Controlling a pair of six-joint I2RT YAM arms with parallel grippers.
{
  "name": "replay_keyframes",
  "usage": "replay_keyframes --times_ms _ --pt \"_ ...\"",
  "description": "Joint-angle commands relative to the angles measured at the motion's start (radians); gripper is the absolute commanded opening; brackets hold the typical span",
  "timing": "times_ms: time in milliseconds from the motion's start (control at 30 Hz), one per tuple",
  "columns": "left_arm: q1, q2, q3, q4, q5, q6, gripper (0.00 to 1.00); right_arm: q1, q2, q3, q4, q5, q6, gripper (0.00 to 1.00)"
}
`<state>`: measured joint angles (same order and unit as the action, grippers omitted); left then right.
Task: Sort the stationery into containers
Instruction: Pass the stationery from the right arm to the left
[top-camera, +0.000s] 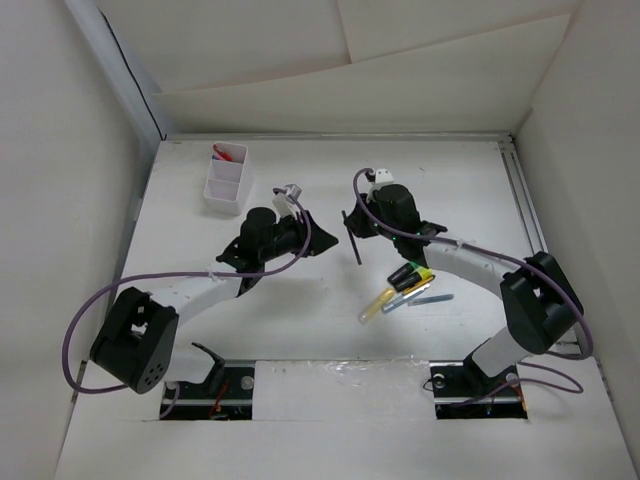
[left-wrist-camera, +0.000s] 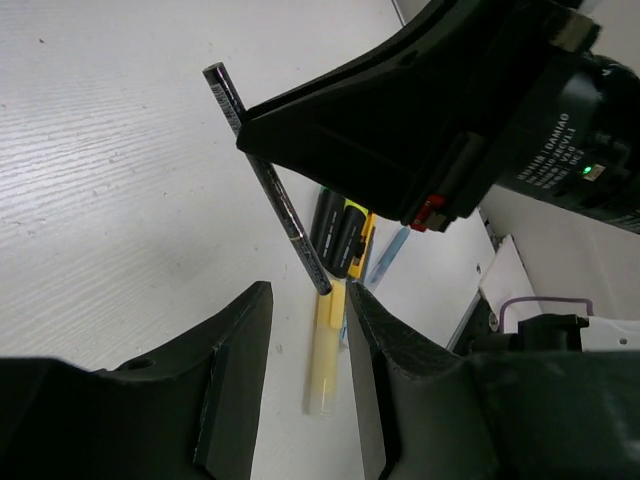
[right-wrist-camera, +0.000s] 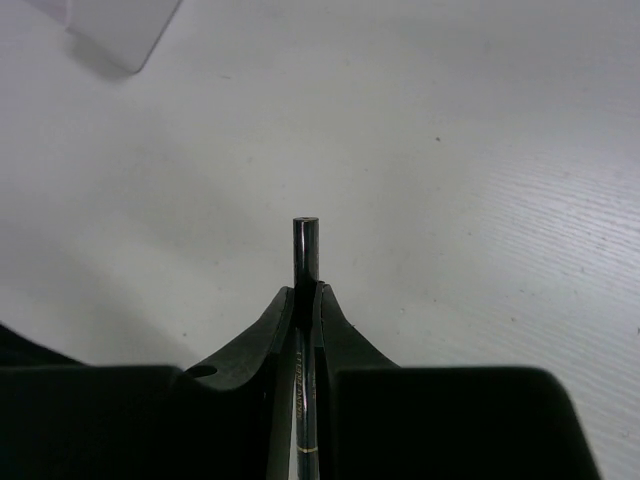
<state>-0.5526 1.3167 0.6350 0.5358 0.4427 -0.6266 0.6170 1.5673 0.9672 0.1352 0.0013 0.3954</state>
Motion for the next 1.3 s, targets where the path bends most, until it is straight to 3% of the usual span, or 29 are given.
replay_keyframes --times_ms 0,467,733,1000,1267 --pt "0.003 0.029 0.048 0.049 0.039 -0.018 0.32 0.010 -0.032 -0.002 0.073 -0.101 -0.087 0.00" --pt "0.023 0.079 0.008 0.110 -0.035 -0.150 0.32 0.061 -0.021 -0.022 0.087 -0.165 -0.098 0.00" --pt "0.033 0.070 0.029 0.061 -0.143 -0.150 0.32 0.093 -0.033 -0.041 0.096 -0.175 -0.098 0.00" --pt "0.042 0.107 0.049 0.052 -0.162 -0.159 0.25 0.113 -0.052 -0.041 0.096 -0.175 -0.098 0.00" --pt "0.042 0.156 0.060 0.069 -0.154 -0.171 0.25 0.122 -0.043 -0.041 0.106 -0.195 -0.098 0.00"
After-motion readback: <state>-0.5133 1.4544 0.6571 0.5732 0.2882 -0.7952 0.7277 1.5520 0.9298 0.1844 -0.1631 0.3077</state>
